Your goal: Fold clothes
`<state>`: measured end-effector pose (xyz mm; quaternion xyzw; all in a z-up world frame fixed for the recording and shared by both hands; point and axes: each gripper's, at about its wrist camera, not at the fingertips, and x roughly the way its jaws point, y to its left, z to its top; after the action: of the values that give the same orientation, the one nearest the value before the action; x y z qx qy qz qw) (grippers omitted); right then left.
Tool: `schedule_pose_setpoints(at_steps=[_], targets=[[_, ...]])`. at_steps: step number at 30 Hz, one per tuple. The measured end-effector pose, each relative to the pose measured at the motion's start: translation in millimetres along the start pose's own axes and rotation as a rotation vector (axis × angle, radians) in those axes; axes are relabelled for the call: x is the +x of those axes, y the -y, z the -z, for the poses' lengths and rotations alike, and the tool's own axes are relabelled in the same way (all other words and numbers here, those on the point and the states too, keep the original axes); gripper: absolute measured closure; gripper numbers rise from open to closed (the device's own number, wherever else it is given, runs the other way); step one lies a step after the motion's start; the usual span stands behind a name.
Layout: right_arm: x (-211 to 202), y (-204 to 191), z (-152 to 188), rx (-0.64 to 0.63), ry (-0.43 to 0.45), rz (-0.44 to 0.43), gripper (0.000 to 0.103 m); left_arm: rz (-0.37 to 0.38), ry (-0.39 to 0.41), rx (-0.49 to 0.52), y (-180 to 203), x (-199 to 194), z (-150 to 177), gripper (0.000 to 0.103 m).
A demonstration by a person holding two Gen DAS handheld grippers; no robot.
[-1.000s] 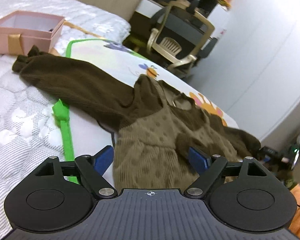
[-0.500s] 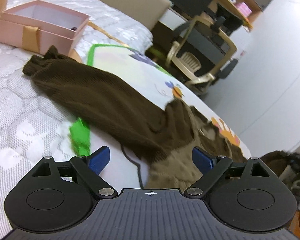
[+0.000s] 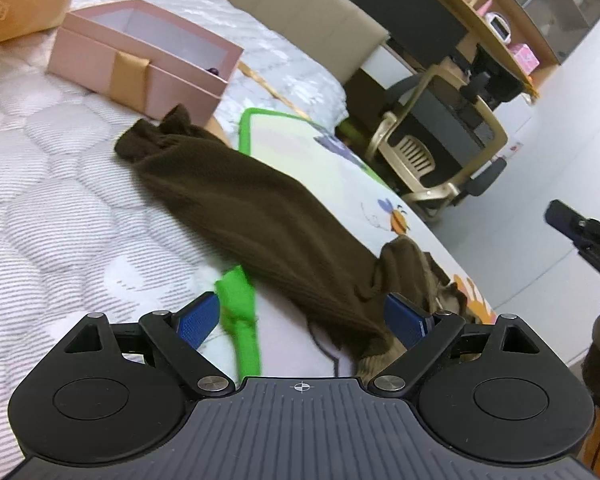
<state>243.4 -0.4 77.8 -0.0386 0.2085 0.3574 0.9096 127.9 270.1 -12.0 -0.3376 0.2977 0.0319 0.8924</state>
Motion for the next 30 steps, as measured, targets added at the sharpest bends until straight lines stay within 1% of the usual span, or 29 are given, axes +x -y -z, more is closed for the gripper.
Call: schedule_pose_setpoints(at_steps=[1,2,3,5,6,8,9,11,12,14,15,16,17,18,23,25,26,28,30], targets=[[-5,-2,0,-0.036,0.006,-0.001,0.064,0.001,-0.001,0.007,-1,-1,1,0.009],[-14,-4,8,-0.113,0.003,0.055,0.053,0.003,-0.003,0.012,-1,-1,3,0.009],[-24,-5,17,-0.196,-0.002,0.119,0.045,0.009,-0.011,0.008,-1,1,4,0.009],[-29,4,41,-0.294,-0.084,0.198,0.042,0.026,-0.029,0.004,2,8,7,0.009],[-31,8,53,-0.341,-0.128,0.236,0.042,0.038,-0.038,0.003,4,11,8,0.009],[-33,18,81,-0.383,-0.224,0.278,0.041,0.061,-0.057,0.023,13,19,12,0.008],[-33,21,95,-0.405,-0.273,0.299,0.037,0.070,-0.065,0.037,18,23,13,0.008],[-28,32,120,-0.438,-0.350,0.360,0.032,0.078,-0.078,0.050,23,26,15,0.008],[-22,40,132,-0.438,-0.393,0.397,0.032,0.083,-0.085,0.056,26,28,16,0.008],[-18,60,151,-0.394,-0.436,0.420,0.032,0.080,-0.081,0.058,26,26,16,0.008],[-18,67,153,-0.357,-0.432,0.408,0.034,0.072,-0.076,0.054,24,25,15,0.008],[-18,74,154,-0.319,-0.425,0.393,0.042,0.065,-0.072,0.050,22,24,15,0.008],[-17,77,151,-0.287,-0.422,0.387,0.079,0.057,-0.067,0.046,20,23,14,0.008],[-21,76,139,-0.262,-0.380,0.386,0.099,0.049,-0.063,0.042,17,22,13,0.008],[-44,65,72,-0.139,-0.144,0.385,0.099,0.019,-0.034,0.022,7,19,5,0.008],[-47,48,44,-0.099,-0.045,0.311,0.099,0.008,-0.023,0.009,4,20,1,0.008],[-45,38,35,-0.086,-0.013,0.271,0.099,0.004,-0.020,0.005,3,21,0,0.008],[-30,18,28,-0.061,0.008,0.178,0.099,-0.001,-0.017,0.002,1,21,0,0.008],[-7,0,36,-0.054,0.000,0.086,0.098,-0.007,-0.011,0.002,-1,21,-2,0.008]])
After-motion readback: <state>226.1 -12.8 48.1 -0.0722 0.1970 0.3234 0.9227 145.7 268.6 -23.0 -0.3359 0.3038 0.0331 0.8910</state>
